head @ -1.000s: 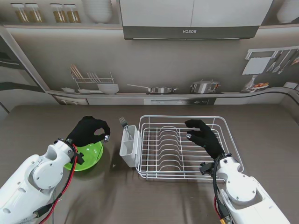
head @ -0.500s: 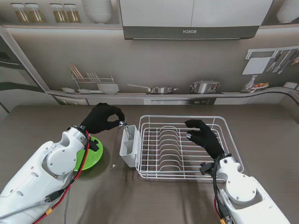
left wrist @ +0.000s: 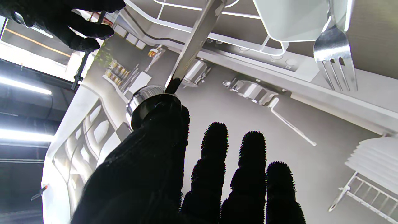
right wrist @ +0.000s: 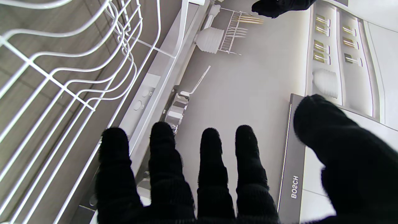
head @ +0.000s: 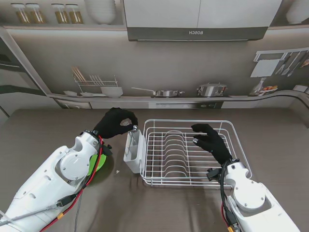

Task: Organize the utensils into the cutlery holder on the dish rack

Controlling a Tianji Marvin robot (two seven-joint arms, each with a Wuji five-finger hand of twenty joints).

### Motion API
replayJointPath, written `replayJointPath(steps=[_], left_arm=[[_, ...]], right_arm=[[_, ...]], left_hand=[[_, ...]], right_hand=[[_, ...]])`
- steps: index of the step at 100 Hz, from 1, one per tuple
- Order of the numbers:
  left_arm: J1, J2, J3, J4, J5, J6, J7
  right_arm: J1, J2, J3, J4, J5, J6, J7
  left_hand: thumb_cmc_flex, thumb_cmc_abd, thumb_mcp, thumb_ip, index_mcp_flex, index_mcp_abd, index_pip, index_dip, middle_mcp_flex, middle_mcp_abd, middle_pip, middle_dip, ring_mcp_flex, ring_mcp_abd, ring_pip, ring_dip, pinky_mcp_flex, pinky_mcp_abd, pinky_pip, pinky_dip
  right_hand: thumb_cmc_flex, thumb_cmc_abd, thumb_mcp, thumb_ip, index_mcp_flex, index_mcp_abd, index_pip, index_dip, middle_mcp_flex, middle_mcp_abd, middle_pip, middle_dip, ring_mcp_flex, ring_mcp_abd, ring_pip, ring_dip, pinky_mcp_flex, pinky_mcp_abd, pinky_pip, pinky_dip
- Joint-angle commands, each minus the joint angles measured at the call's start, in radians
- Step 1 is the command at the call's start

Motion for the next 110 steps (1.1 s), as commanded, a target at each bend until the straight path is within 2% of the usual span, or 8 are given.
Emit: replayJointPath(steps=[1, 20, 68, 82, 97, 107, 110], left_arm=[[-0.002, -0.01, 0.005, 0.012, -0.002, 0.002, -0.008], [0.002, -0.012, 0.017, 0.025, 0.006, 0.01, 0.004], [0.012, 0.011, 0.049, 0.05, 0.072, 0.02, -0.052], [0.012, 0.017, 0.049, 0.049, 0.09, 0.016, -0.066], [0.018, 0.031, 0.036, 0.029, 0.127, 0.01, -0.1], [0.025, 0.037, 0.024, 0.018, 0.139, 0.002, -0.118], [0.027, 0.039, 0.019, 0.013, 0.143, 0.001, -0.124]], right_arm=[[-0.005, -0.003, -0.001, -0.005, 0.002, -0.001, 0.013], [-0.005, -0.003, 0.0, -0.005, 0.002, 0.0, 0.014], [-0.004, -0.003, -0.002, -0.004, 0.003, 0.0, 0.014], [-0.003, -0.004, -0.002, -0.004, 0.003, 0.0, 0.013], [-0.002, -0.004, -0.003, -0.003, 0.003, -0.001, 0.013], [-0.002, -0.004, -0.003, -0.003, 0.004, -0.001, 0.014], [-0.002, -0.004, -0.003, -0.003, 0.004, -0.001, 0.014]], left_hand=[[0.067, 0.08, -0.001, 0.017, 0.041, -0.005, 0.086, 0.034, 0.013, -0.001, -0.005, 0.014, -0.011, -0.011, 0.004, 0.018, -0.021, -0.023, -0.023, 0.004], [0.074, 0.062, -0.004, 0.021, 0.055, 0.001, 0.064, 0.005, 0.014, 0.007, -0.006, 0.015, -0.019, -0.007, 0.006, 0.019, -0.023, -0.029, -0.026, 0.006], [0.094, 0.014, 0.019, 0.023, 0.076, 0.006, -0.012, -0.106, 0.007, 0.015, -0.033, -0.021, -0.043, -0.009, -0.017, 0.002, -0.035, -0.047, -0.033, -0.006], [0.091, -0.013, 0.041, 0.02, 0.066, 0.014, -0.079, -0.147, -0.007, 0.015, -0.052, -0.049, -0.055, -0.011, -0.034, -0.01, -0.042, -0.052, -0.041, -0.019], [0.068, -0.055, 0.061, 0.008, 0.025, 0.033, -0.228, -0.209, -0.055, 0.016, -0.09, -0.107, -0.084, -0.02, -0.069, -0.034, -0.054, -0.059, -0.078, -0.046], [0.012, -0.06, 0.073, 0.003, 0.012, 0.051, -0.335, -0.215, -0.089, 0.019, -0.099, -0.132, -0.107, -0.024, -0.089, -0.044, -0.065, -0.062, -0.112, -0.058], [-0.026, -0.06, 0.113, -0.008, 0.011, 0.061, -0.395, -0.194, -0.098, 0.02, -0.101, -0.135, -0.112, -0.026, -0.094, -0.043, -0.064, -0.063, -0.125, -0.054]], right_hand=[[-0.026, 0.008, -0.024, 0.023, -0.025, -0.005, -0.003, -0.025, 0.007, 0.002, -0.007, -0.002, 0.023, -0.008, 0.003, 0.011, 0.0, -0.028, -0.014, 0.022], [-0.027, 0.009, -0.024, 0.023, -0.025, -0.004, -0.003, -0.025, 0.008, 0.002, -0.006, -0.002, 0.023, -0.007, 0.003, 0.011, 0.0, -0.028, -0.014, 0.022], [-0.025, 0.008, -0.023, 0.023, -0.025, -0.003, -0.003, -0.025, 0.007, 0.001, -0.007, -0.002, 0.023, -0.008, 0.003, 0.011, -0.001, -0.028, -0.014, 0.022], [-0.026, 0.008, -0.023, 0.023, -0.024, -0.003, -0.003, -0.025, 0.008, 0.003, -0.006, -0.002, 0.023, -0.007, 0.003, 0.011, -0.001, -0.028, -0.014, 0.022], [-0.025, 0.008, -0.023, 0.023, -0.024, -0.004, -0.002, -0.024, 0.007, 0.002, -0.007, -0.002, 0.023, -0.008, 0.003, 0.011, -0.002, -0.027, -0.015, 0.022], [-0.025, 0.008, -0.022, 0.023, -0.024, -0.004, -0.002, -0.024, 0.007, 0.002, -0.007, -0.002, 0.023, -0.008, 0.003, 0.011, -0.002, -0.028, -0.015, 0.022], [-0.025, 0.007, -0.023, 0.022, -0.025, -0.004, -0.003, -0.024, 0.007, 0.003, -0.007, -0.002, 0.022, -0.008, 0.002, 0.011, -0.002, -0.027, -0.015, 0.022]])
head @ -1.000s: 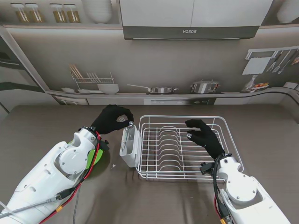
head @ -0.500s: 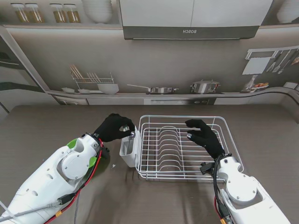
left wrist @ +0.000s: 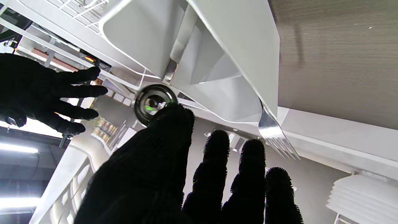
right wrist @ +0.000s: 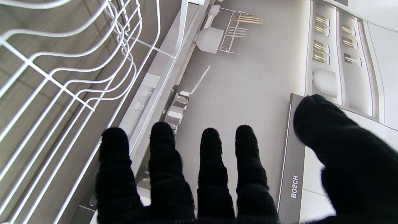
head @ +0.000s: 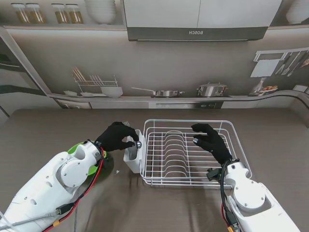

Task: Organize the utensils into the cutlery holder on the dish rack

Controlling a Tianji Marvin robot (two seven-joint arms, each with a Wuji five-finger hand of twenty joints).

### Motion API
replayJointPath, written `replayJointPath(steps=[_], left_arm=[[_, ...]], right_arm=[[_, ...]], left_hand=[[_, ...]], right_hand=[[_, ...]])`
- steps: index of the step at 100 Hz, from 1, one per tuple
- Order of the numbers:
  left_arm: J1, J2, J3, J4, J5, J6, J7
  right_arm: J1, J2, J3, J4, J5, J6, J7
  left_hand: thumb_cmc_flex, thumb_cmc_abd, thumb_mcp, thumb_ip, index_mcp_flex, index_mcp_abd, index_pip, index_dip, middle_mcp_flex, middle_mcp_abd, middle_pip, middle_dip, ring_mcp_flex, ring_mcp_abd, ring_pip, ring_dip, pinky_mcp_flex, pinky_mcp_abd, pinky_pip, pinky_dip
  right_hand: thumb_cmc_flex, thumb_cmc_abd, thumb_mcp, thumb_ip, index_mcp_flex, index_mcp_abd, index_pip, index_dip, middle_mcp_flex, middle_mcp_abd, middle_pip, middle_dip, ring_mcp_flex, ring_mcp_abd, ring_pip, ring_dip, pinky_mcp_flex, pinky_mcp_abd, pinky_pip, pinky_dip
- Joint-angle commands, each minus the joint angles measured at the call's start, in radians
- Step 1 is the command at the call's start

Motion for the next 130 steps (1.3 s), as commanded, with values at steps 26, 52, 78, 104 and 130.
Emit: replayJointPath(steps=[26, 52, 78, 104, 130], left_arm=[[0.048, 0.01, -0.057, -0.056, 0.01, -0.002, -0.021], [0.11, -0.006, -0.104, -0.098, 0.004, -0.005, 0.062], [0.16, -0.033, -0.103, -0.126, -0.074, -0.024, 0.146], [0.21, -0.056, -0.085, -0.144, -0.149, -0.041, 0.204], [0.248, -0.067, -0.079, -0.157, -0.173, -0.054, 0.244]], right_arm=[[0.0, -0.004, -0.004, -0.001, 0.0, -0.003, 0.013], [0.002, -0.003, -0.007, 0.003, -0.003, -0.01, 0.017], [0.005, -0.002, -0.013, 0.006, -0.01, -0.015, 0.017], [0.006, 0.0, -0.015, 0.009, -0.024, -0.019, 0.018], [-0.003, 0.005, -0.01, -0.007, -0.029, -0.011, 0.032]], left_hand=[[-0.263, 0.056, 0.041, 0.033, -0.157, 0.095, -0.284, -0.161, -0.159, 0.011, -0.088, -0.121, -0.118, -0.024, -0.133, -0.086, -0.043, -0.042, -0.199, -0.02], [-0.284, 0.101, -0.091, 0.043, -0.224, 0.089, -0.31, -0.209, -0.216, -0.002, -0.107, -0.174, -0.153, -0.026, -0.189, -0.128, -0.004, -0.039, -0.386, -0.009], [-0.286, 0.092, -0.109, 0.048, -0.238, 0.114, -0.314, -0.219, -0.2, 0.002, -0.098, -0.177, -0.138, -0.024, -0.188, -0.132, 0.022, -0.037, -0.391, 0.013], [-0.281, 0.084, -0.107, 0.051, -0.214, 0.14, -0.289, -0.203, -0.17, 0.008, -0.085, -0.166, -0.127, -0.02, -0.181, -0.131, 0.036, -0.031, -0.394, 0.027], [-0.284, 0.086, -0.107, 0.052, -0.223, 0.144, -0.287, -0.191, -0.177, 0.019, -0.089, -0.16, -0.131, -0.019, -0.181, -0.13, 0.029, -0.031, -0.4, 0.037]], right_hand=[[-0.025, 0.005, -0.023, 0.022, -0.023, -0.005, -0.003, -0.025, 0.005, 0.001, -0.008, -0.003, 0.021, -0.008, 0.002, 0.011, -0.002, -0.028, -0.015, 0.022], [-0.025, -0.011, -0.022, 0.021, -0.025, -0.007, -0.005, -0.025, -0.001, -0.001, -0.008, -0.003, 0.015, -0.011, 0.0, 0.01, -0.004, -0.03, -0.016, 0.022], [-0.025, -0.032, -0.022, 0.019, -0.029, -0.008, -0.005, -0.025, -0.01, -0.003, -0.008, -0.003, 0.006, -0.015, -0.002, 0.009, -0.005, -0.032, -0.017, 0.021], [-0.023, -0.051, -0.023, 0.017, -0.034, -0.009, -0.004, -0.025, -0.02, -0.013, -0.006, -0.002, -0.002, -0.018, -0.003, 0.008, -0.01, -0.036, -0.018, 0.022], [-0.024, -0.063, -0.02, 0.015, -0.035, -0.012, -0.003, -0.025, -0.026, -0.018, -0.007, -0.003, -0.008, -0.023, -0.005, 0.008, -0.014, -0.038, -0.019, 0.023]])
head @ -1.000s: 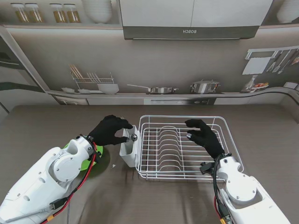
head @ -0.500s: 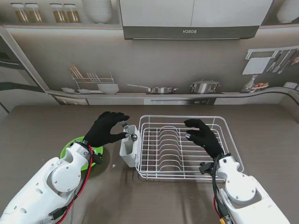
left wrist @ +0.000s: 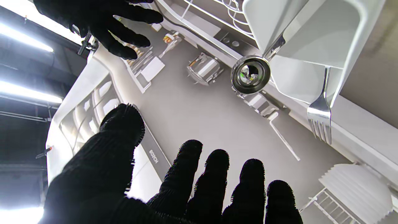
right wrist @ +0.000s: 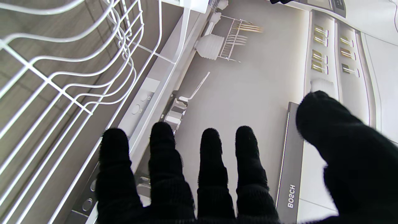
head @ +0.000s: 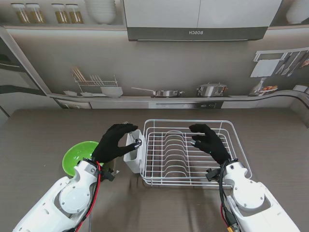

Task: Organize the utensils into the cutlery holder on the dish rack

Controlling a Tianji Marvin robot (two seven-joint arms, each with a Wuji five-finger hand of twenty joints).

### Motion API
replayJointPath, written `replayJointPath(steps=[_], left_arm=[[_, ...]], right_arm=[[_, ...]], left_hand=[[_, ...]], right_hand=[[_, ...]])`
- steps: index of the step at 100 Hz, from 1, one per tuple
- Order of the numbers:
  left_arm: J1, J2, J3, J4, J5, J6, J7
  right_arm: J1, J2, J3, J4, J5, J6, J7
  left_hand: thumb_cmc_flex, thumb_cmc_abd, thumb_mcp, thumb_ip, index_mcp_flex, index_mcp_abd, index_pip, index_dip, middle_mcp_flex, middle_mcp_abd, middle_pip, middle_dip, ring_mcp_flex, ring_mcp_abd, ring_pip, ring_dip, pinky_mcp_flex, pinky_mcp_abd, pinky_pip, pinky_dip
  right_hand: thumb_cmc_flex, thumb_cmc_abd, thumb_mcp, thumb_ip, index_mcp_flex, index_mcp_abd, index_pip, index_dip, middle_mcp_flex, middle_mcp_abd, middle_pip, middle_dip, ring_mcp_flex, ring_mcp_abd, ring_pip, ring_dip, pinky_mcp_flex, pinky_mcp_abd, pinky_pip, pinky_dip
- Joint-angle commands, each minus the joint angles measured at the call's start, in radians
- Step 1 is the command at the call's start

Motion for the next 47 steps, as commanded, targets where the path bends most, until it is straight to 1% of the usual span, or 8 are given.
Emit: replayJointPath(steps=[1, 6, 13, 47], left_arm=[[0.016, -0.01, 0.003, -0.01, -0.001, -0.006, -0.005], [0.02, -0.011, 0.002, -0.013, -0.003, -0.008, 0.0], [0.03, -0.008, -0.006, -0.023, -0.005, -0.007, -0.014], [0.043, -0.01, -0.013, -0.031, 0.0, -0.002, 0.001]], right_arm=[[-0.01, 0.001, 0.0, -0.013, -0.003, 0.002, 0.02], [-0.012, 0.001, 0.001, -0.016, -0.004, 0.004, 0.021], [-0.015, 0.002, 0.003, -0.02, -0.003, 0.006, 0.022], [-0.03, 0.004, 0.012, -0.039, -0.005, 0.014, 0.027]], left_hand=[[-0.016, 0.017, -0.014, 0.041, -0.01, 0.01, -0.001, 0.008, 0.0, 0.003, 0.001, 0.009, -0.004, -0.005, -0.018, -0.008, 0.001, -0.02, -0.031, 0.017], [-0.013, 0.016, -0.014, 0.041, -0.01, 0.009, -0.001, 0.009, -0.001, 0.003, 0.0, 0.01, -0.003, -0.005, -0.018, -0.008, -0.001, -0.021, -0.032, 0.018], [-0.014, 0.019, -0.017, 0.042, -0.016, 0.008, -0.005, 0.009, -0.004, -0.001, -0.001, 0.01, -0.005, -0.006, -0.019, -0.008, -0.005, -0.022, -0.034, 0.02], [-0.01, 0.022, -0.025, 0.043, -0.01, 0.01, -0.005, 0.013, -0.004, 0.003, -0.002, 0.011, -0.004, -0.005, -0.02, -0.007, -0.006, -0.021, -0.039, 0.026]], right_hand=[[-0.023, -0.028, -0.02, 0.015, -0.024, -0.012, 0.002, -0.025, -0.022, -0.018, -0.006, -0.003, -0.007, -0.024, -0.004, 0.008, -0.006, -0.038, -0.019, 0.023], [-0.022, -0.029, -0.02, 0.015, -0.023, -0.011, 0.002, -0.025, -0.022, -0.017, -0.006, -0.003, -0.006, -0.022, -0.004, 0.008, -0.006, -0.038, -0.019, 0.023], [-0.02, -0.031, -0.019, 0.016, -0.024, -0.01, 0.002, -0.025, -0.021, -0.016, -0.005, -0.003, -0.008, -0.021, -0.005, 0.008, -0.007, -0.038, -0.02, 0.023], [-0.022, -0.029, -0.018, 0.015, -0.024, -0.011, 0.002, -0.025, -0.022, -0.017, -0.006, -0.004, -0.008, -0.023, -0.005, 0.008, -0.008, -0.039, -0.02, 0.024]])
